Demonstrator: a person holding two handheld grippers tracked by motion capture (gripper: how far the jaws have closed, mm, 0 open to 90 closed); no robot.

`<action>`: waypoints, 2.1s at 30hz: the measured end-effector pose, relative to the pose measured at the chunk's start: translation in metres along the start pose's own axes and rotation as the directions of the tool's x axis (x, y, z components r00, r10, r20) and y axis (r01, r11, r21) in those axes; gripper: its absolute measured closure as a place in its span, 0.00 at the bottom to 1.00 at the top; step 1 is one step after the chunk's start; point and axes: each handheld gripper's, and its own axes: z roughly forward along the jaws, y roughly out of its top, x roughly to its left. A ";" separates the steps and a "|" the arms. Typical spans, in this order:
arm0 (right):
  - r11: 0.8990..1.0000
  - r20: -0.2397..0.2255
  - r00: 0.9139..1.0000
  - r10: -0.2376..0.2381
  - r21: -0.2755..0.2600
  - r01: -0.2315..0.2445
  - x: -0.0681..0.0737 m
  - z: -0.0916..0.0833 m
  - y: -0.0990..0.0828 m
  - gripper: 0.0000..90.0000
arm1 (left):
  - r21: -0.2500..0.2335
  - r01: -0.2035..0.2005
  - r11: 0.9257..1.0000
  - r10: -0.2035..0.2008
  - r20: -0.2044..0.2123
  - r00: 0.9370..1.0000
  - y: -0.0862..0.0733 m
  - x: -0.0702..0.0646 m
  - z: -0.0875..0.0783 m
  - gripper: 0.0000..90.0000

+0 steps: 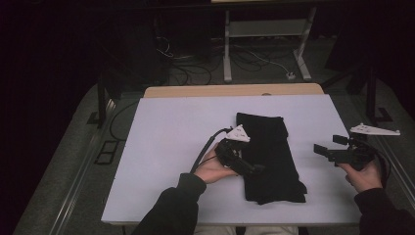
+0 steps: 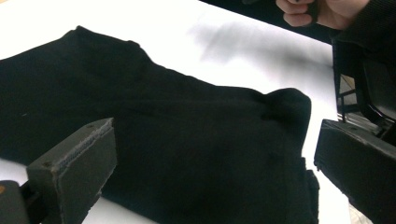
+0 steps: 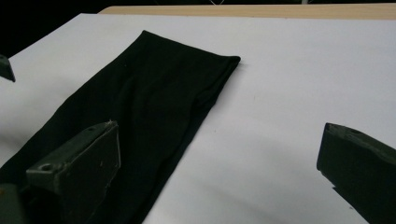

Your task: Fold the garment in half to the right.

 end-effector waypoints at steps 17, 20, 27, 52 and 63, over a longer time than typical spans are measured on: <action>1.000 -0.011 1.000 -0.018 -0.001 0.018 0.008 -0.009 -0.011 0.00 | -0.045 0.026 0.999 -0.028 -0.055 0.998 -0.013 0.012 -0.030 0.00; 1.000 -0.012 1.000 -0.014 0.005 0.014 0.008 -0.009 -0.015 0.00 | -0.054 0.030 0.998 -0.033 -0.066 0.997 -0.016 0.014 -0.035 0.00; 1.000 -0.011 1.000 -0.017 0.005 0.017 0.011 -0.010 -0.019 0.00 | -0.083 0.051 0.995 -0.059 -0.093 0.994 -0.026 0.019 -0.052 0.00; 1.000 -0.018 0.999 -0.030 -0.011 0.030 0.013 -0.019 -0.031 0.00 | -0.173 0.110 0.979 -0.144 -0.204 0.968 -0.073 0.035 -0.107 0.00; 0.999 -0.018 0.999 -0.035 -0.009 0.035 0.013 -0.019 -0.033 0.00 | -0.212 0.128 0.969 -0.185 -0.273 0.944 -0.095 0.041 -0.134 0.00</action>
